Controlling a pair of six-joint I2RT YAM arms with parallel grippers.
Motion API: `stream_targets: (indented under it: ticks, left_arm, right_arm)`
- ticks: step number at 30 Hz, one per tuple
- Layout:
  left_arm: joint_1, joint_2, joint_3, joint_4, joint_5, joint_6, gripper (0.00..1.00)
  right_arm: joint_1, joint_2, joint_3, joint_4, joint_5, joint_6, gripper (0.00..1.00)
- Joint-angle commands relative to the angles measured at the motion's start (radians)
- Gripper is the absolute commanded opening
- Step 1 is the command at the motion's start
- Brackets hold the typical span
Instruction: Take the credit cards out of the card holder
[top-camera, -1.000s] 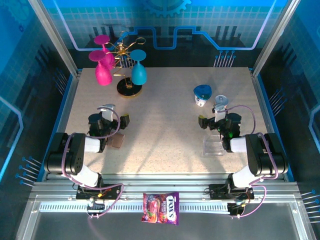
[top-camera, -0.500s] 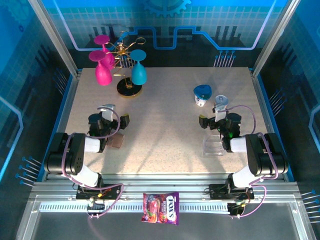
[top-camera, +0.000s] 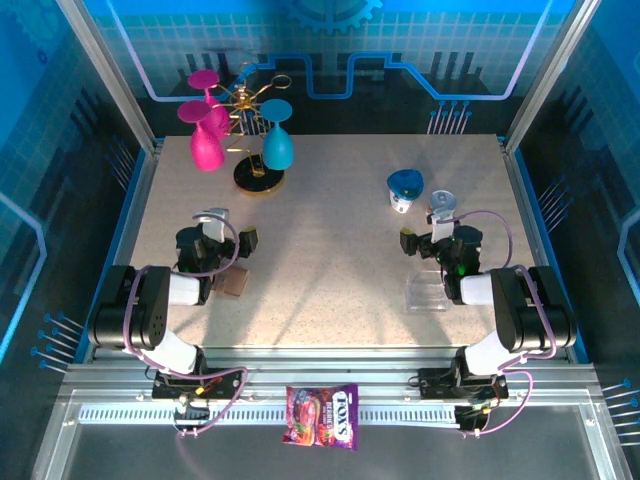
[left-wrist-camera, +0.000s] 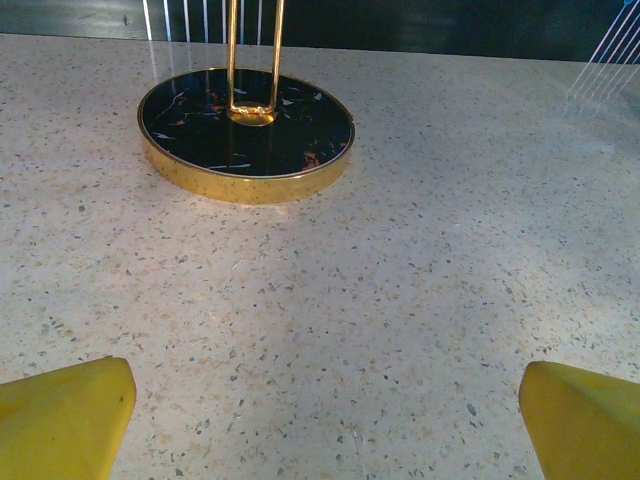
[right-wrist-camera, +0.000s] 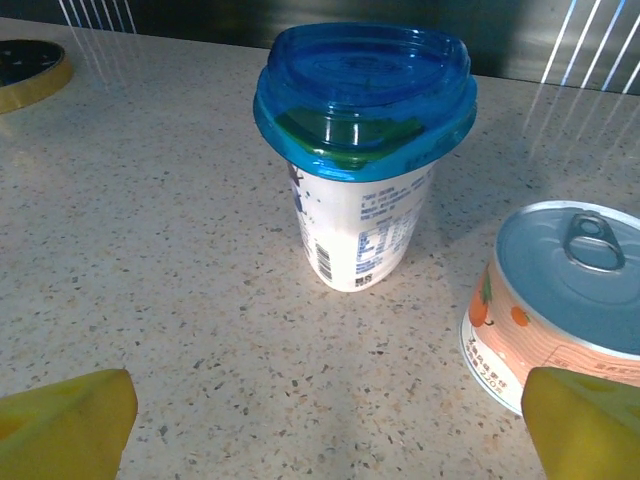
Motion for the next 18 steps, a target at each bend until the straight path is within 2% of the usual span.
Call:
stream_targets:
  ticks: [1, 5, 10, 14, 18]
  left_arm:
    - [0.004, -0.042, 0.002, -0.001, -0.023, 0.004, 0.99]
    - [-0.019, -0.126, 0.013, -0.097, -0.108, -0.001, 0.99]
    - [-0.071, -0.202, 0.056, -0.260, -0.250, -0.012, 0.99]
    - [-0.138, -0.270, 0.106, -0.446, -0.334, -0.047, 0.99]
    - [-0.213, -0.346, 0.178, -0.671, -0.411, -0.052, 0.99]
  right_arm:
    - [0.015, -0.036, 0.004, 0.006, 0.051, -0.003, 1.00]
    - [0.021, -0.112, 0.019, -0.090, 0.071, -0.002, 1.00]
    - [0.038, -0.211, 0.079, -0.308, 0.101, 0.010, 1.00]
    - [0.050, -0.310, 0.111, -0.497, 0.113, 0.003, 1.00]
    - [0.054, -0.399, 0.142, -0.689, 0.137, 0.063, 1.00]
